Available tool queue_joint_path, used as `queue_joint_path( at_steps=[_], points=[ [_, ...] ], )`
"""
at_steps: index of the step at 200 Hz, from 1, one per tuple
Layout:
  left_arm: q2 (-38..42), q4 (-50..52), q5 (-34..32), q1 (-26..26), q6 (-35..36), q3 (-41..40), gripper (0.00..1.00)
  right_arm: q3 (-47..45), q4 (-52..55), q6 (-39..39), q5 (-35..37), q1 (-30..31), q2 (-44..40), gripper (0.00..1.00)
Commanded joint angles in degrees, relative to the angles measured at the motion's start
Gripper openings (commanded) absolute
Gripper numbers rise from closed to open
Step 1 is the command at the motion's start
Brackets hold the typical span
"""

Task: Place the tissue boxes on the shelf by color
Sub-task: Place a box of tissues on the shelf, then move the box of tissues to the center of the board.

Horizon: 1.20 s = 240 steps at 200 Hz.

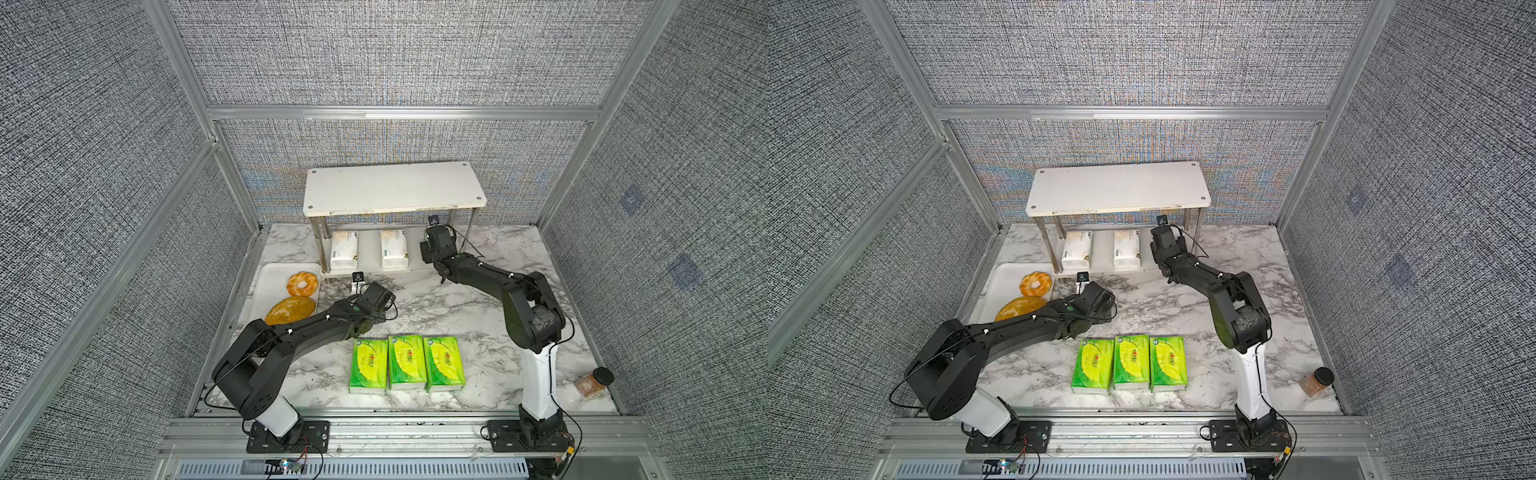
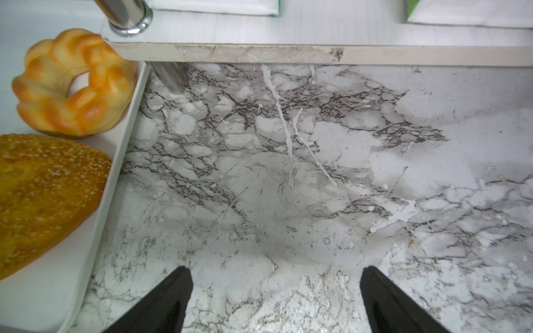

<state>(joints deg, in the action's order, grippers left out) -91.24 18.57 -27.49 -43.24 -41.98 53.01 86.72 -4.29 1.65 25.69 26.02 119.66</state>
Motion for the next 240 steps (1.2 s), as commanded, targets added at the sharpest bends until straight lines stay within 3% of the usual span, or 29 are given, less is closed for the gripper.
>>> queue_joint_path(
  at_steps=[1, 96, 177, 240],
  points=[
    [0.0, 1.5, -0.9, 0.0, 0.7, 0.3, 0.96, -1.2, 0.0, 0.5, -1.4, 0.0, -2.1, 0.74],
    [0.8, 3.2, 0.1, 0.0, 0.1, 1.2, 0.96, -7.9, -0.8, 1.8, -6.1, 0.9, -12.4, 0.83],
    [5.9, 10.1, 8.6, -1.1, 4.1, 1.2, 0.96, -28.1, -5.6, 9.7, -14.3, 3.2, -26.1, 0.87],
    [9.8, 15.9, 13.4, -3.8, 2.6, -2.1, 0.96, -35.3, -7.3, 11.5, -14.4, 3.3, -26.8, 0.88]
  ],
)
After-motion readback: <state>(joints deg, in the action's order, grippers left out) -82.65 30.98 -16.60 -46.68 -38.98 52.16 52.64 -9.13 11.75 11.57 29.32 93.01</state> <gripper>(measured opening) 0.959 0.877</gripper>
